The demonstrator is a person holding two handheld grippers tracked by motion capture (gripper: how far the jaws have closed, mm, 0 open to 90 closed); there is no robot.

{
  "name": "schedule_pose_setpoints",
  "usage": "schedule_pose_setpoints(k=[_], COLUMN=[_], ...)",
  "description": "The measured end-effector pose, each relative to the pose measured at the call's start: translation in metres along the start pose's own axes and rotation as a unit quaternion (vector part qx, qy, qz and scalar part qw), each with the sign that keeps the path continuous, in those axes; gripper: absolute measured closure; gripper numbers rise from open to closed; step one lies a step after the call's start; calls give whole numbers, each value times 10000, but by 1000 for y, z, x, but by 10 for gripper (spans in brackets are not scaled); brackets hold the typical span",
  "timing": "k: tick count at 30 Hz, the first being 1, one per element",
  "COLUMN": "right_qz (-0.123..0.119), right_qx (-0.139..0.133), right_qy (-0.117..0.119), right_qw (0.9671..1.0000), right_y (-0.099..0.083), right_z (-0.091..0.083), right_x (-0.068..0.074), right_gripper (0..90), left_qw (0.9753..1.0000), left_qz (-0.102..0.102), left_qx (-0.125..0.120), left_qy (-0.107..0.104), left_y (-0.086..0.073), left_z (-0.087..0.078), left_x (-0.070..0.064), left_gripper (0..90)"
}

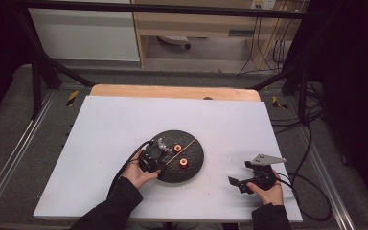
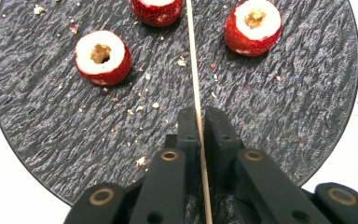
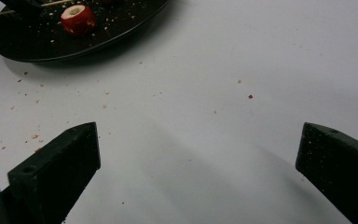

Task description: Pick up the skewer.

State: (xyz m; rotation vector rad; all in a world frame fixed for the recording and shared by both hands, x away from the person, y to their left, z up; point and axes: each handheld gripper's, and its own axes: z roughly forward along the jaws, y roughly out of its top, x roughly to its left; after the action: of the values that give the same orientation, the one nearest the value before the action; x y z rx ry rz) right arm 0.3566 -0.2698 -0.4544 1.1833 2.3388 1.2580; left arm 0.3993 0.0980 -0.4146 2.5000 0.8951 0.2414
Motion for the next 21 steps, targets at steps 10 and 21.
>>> schedule_pose_setpoints(k=[10, 21], right_qz=[4, 40], right_qx=[5, 21], right_qy=[2, -12], right_qw=[10000, 10000], right_y=[0, 0], right_z=[0, 0], right_x=[0, 0], right_gripper=[5, 5], left_qw=[10000, 9988], left_qz=[-30, -155], left_qx=[-12, -463], left_qy=[43, 57], left_y=[0, -10], left_z=[0, -15], left_x=[-1, 0], left_gripper=[881, 885])
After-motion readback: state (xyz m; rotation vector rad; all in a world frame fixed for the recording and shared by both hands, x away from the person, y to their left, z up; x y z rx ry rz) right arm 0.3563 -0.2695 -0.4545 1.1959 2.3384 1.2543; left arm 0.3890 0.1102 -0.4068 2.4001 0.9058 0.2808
